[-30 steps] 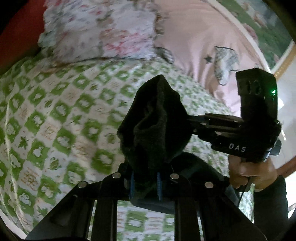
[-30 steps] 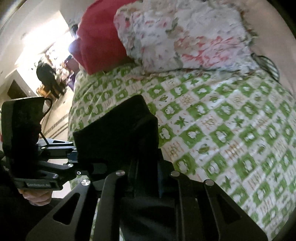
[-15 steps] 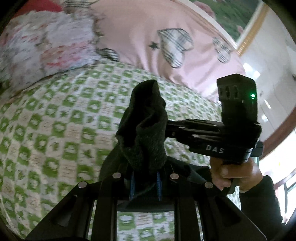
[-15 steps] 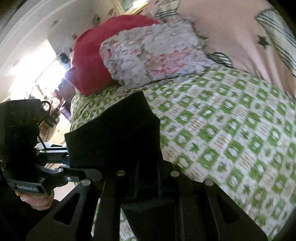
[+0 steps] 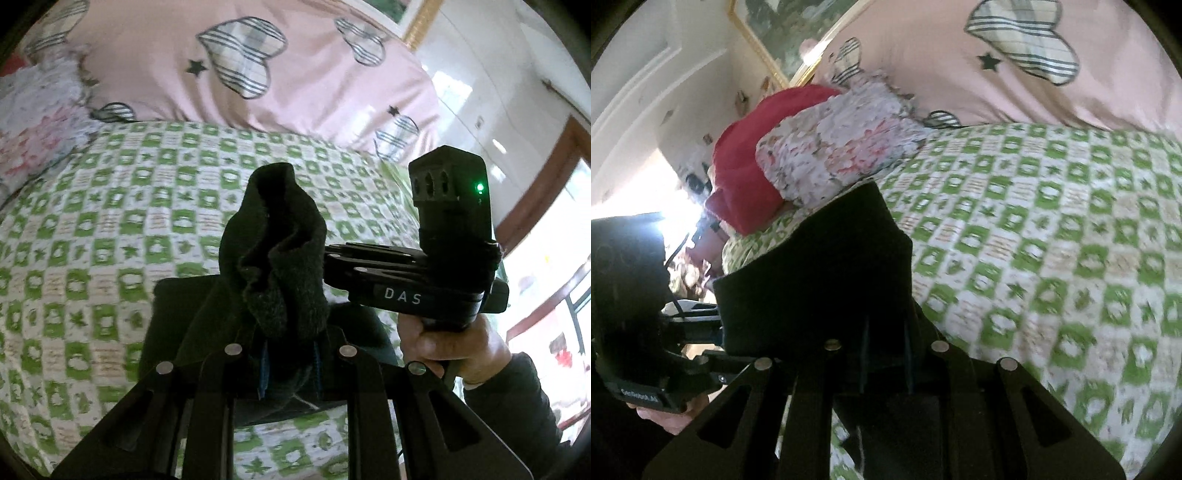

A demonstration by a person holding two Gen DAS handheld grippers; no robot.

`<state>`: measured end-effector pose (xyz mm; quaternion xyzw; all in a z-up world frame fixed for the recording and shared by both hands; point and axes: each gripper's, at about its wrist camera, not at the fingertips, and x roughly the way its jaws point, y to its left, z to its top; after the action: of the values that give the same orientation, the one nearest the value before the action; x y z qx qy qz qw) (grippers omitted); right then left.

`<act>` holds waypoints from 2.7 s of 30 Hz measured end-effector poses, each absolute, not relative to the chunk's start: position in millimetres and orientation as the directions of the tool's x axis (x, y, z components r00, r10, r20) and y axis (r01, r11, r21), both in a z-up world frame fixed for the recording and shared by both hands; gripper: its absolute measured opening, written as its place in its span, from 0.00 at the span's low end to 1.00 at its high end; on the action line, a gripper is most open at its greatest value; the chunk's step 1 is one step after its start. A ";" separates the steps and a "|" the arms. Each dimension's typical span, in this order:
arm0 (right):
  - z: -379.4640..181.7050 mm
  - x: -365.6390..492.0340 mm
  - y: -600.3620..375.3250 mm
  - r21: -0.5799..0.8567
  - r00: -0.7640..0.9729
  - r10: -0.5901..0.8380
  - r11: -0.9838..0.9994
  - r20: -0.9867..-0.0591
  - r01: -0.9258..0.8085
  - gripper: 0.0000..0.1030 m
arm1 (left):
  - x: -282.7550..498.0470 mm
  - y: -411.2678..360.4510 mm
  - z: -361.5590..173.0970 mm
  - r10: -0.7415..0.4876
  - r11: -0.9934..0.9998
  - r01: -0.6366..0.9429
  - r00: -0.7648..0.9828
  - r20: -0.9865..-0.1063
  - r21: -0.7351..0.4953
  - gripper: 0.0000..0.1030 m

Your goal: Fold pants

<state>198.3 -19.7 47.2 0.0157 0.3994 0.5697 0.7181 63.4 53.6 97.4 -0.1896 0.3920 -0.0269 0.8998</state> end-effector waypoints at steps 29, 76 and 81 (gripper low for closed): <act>-1.5 185.4 -150.7 0.447 0.337 0.683 0.699 -0.648 -0.557 0.40 | 76.4 -56.3 40.9 -0.313 0.950 0.193 0.571 -0.759 -0.246 0.50; 11.1 115.0 -148.3 0.467 0.489 0.545 0.838 -0.681 -0.283 0.83 | 45.5 113.1 30.7 -0.243 0.908 -0.133 0.606 -0.758 -0.398 0.74; 9.0 115.2 -148.1 0.471 0.484 0.546 0.837 -0.684 -0.278 0.83 | 50.2 115.3 23.6 -0.250 0.902 -0.144 0.593 -0.765 -0.407 0.74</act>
<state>115.2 -148.1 9.0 0.1499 0.4461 0.2427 0.8483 50.2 115.3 23.6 -0.2194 0.4499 -0.0306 0.8652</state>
